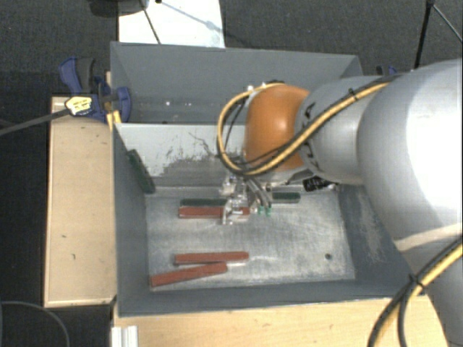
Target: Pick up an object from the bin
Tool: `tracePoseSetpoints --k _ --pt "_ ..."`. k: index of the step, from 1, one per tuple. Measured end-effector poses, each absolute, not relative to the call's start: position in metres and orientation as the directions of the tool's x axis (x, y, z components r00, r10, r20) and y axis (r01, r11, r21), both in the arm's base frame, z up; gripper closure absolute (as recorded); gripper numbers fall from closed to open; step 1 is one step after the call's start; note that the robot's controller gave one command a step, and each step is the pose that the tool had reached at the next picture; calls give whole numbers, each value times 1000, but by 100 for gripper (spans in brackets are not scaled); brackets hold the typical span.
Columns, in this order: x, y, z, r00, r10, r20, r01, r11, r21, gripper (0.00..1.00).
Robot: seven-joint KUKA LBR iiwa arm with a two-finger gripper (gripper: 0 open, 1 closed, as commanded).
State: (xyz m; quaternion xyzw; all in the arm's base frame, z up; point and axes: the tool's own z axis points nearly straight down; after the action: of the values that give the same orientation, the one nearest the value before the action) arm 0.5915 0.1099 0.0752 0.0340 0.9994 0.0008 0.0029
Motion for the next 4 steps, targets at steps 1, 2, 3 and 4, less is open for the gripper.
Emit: tracePoseSetpoints --k 1,2,3,4 --pt "591 110 78 -998 68 -4 68 998 1 100" --pt "588 109 102 -998 67 5 67 998 -1 100" --pt "589 109 124 -998 67 4 67 998 0 100" --pt "590 110 146 -998 66 0 66 998 1 100"
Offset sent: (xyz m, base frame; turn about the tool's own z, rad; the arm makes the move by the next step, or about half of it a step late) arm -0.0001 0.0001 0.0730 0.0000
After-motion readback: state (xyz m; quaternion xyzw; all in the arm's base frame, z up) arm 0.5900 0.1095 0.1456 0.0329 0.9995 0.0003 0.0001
